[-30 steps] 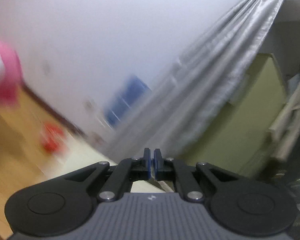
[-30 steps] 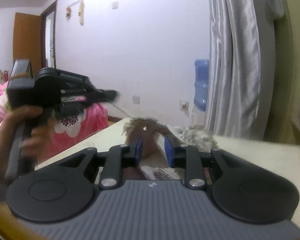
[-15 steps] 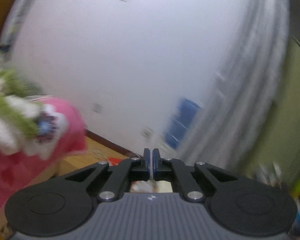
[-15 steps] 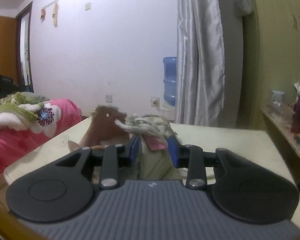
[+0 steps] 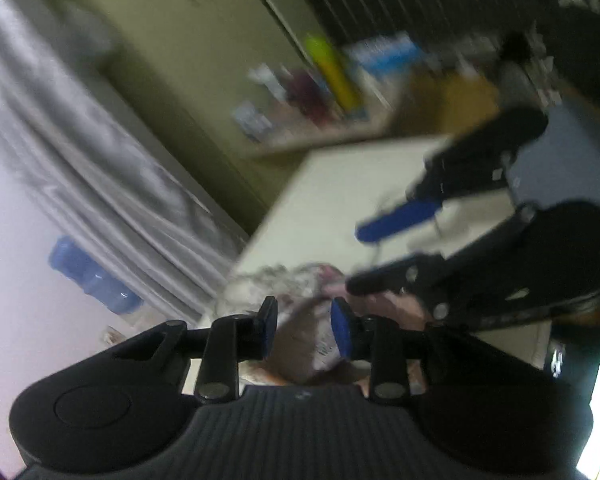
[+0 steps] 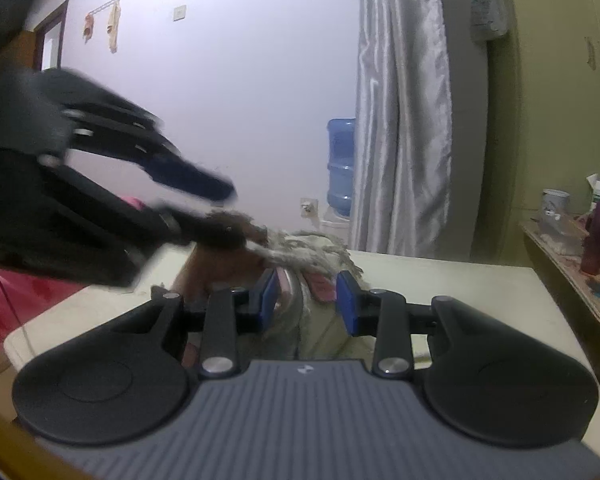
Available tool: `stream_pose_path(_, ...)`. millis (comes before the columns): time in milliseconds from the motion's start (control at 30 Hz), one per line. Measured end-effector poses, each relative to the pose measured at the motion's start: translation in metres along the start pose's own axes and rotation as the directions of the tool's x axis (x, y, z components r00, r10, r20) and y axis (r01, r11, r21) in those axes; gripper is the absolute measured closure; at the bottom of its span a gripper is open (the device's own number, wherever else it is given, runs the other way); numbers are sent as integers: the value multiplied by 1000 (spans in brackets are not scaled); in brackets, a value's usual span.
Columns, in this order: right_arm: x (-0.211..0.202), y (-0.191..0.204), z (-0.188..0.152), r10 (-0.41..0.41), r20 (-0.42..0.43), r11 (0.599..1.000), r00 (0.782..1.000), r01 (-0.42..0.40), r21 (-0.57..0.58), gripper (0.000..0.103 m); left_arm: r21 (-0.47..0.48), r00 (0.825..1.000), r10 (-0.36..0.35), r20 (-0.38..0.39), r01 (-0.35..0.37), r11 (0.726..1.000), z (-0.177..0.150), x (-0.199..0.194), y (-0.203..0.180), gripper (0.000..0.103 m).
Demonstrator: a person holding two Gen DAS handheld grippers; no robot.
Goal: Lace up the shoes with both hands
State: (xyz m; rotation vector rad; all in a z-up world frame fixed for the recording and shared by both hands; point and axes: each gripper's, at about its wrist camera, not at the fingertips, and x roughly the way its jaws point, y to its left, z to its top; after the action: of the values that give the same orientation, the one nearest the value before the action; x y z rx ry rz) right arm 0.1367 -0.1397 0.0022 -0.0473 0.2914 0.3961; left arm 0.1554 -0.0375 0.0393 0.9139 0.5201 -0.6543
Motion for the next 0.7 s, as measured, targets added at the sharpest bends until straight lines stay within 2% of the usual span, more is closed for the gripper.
stream_pose_path(33,-2,-1,-3,-2,13,1000,1000,2,3,71,4,1000,-13,-26,13,1000,3,7,1,72)
stream_pose_path(67,-3,-3,-4,4,18,1000,1000,-4,17,71,-9,999,-26,-38,25,1000,5,12,2,85)
stream_pose_path(100,-4,-5,-5,13,17,1000,1000,-13,28,71,-24,999,-9,-38,8,1000,7,12,6,99)
stream_pose_path(233,-2,-11,-7,39,29,997,999,-41,62,71,-92,990,139,-12,-140,986,12,0,23,102)
stream_pose_path(333,-3,-14,-9,53,36,995,998,-56,83,71,-216,984,177,-8,-175,961,11,0,45,103)
stream_pose_path(433,-3,-14,-9,49,30,995,998,-51,84,71,-172,995,98,-10,-98,980,8,4,40,99)
stream_pose_path(567,-6,-11,-8,37,26,997,999,-39,70,71,-77,999,-30,-23,28,997,4,11,28,77)
stream_pose_path(600,-6,-11,-9,35,27,997,999,-36,71,71,-53,999,-39,-29,37,998,5,15,25,75)
stream_pose_path(667,-7,-10,-10,33,31,997,999,-36,75,71,-50,999,-19,-42,17,999,10,26,20,76)
stream_pose_path(700,-7,-10,-10,34,34,996,999,-37,82,71,-63,998,-22,-55,19,998,13,33,20,97)
